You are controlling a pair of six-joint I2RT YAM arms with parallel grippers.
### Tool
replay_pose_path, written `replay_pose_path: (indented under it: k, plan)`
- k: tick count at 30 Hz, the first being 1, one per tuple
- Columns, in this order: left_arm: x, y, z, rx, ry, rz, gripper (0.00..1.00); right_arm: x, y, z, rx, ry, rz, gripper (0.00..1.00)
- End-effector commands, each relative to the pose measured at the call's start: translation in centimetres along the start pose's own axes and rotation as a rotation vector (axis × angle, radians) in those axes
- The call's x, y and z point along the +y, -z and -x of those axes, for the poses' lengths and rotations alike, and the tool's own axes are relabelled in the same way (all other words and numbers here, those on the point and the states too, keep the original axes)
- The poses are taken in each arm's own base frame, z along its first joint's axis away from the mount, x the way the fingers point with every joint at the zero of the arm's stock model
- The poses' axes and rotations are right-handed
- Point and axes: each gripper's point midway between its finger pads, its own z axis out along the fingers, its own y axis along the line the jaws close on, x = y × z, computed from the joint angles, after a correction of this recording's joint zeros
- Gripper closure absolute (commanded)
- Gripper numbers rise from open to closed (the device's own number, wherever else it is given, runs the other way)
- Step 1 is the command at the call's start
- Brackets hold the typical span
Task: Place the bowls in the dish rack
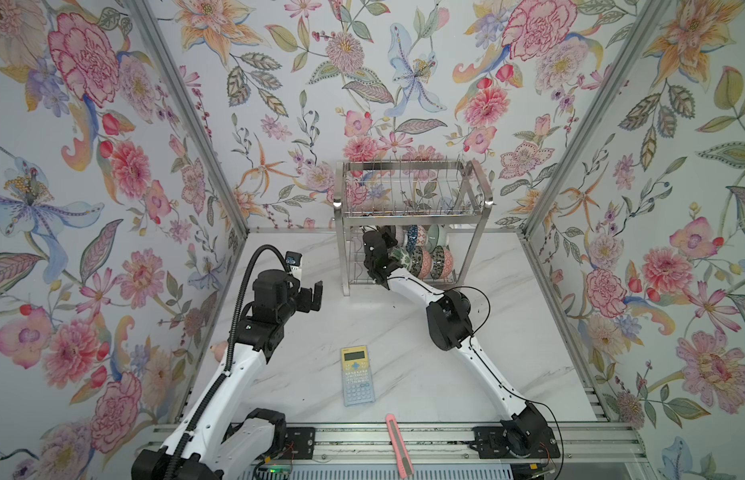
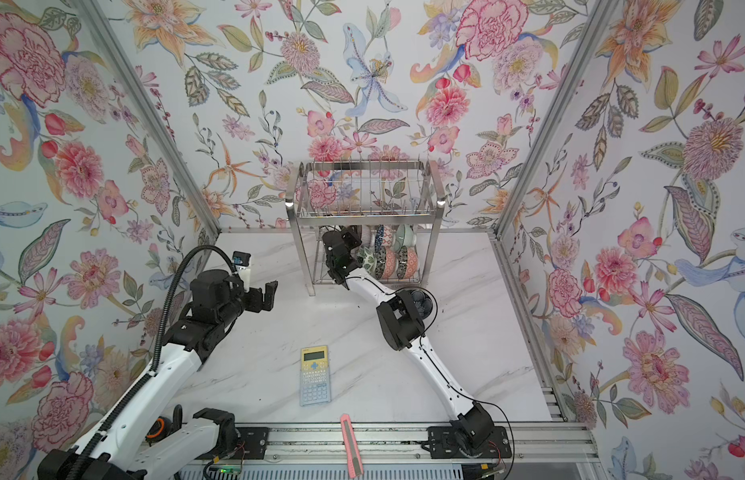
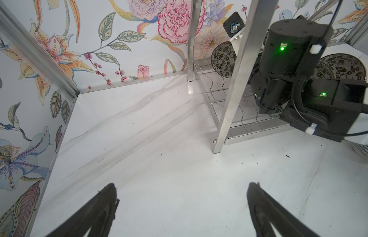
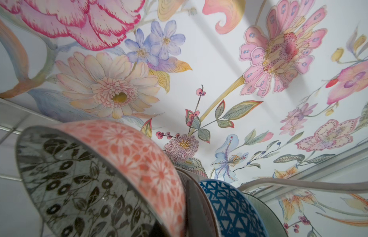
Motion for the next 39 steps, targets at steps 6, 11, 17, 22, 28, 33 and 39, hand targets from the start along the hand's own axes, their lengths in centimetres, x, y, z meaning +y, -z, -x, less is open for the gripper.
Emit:
replay_pose_path:
  k: [6,11,17,22,28,33,39]
  plan:
    - [0.1,-0.2,-0.4,0.004,0.003,-0.006,0.01,2.0,0.2,-1.4,0.025,0.041,0.044,0.97]
    - [0.1,-0.1,-0.3,-0.001,0.003,-0.005,0.01,2.3,0.6,-1.4,0.03,0.055,0.054,0.87]
    - [0.1,-0.1,-0.4,0.002,0.003,-0.008,0.01,3.0,1.5,-0.9,0.021,0.055,0.095,0.76]
    - [0.0,-0.1,-0.4,0.003,0.003,-0.011,0.01,3.4,2.1,-0.6,0.018,0.062,0.101,0.75]
    - [0.0,-0.1,-0.4,0.002,0.003,-0.011,0.01,2.9,2.4,-0.2,0.019,0.065,0.088,0.76]
    - [0.0,-0.1,-0.4,0.0,0.004,-0.011,0.01,1.9,2.2,-0.4,0.043,0.071,0.051,0.76]
    - [-0.1,0.0,-0.3,-0.002,0.005,-0.016,0.01,1.1,2.4,-0.2,0.052,0.078,0.045,0.74]
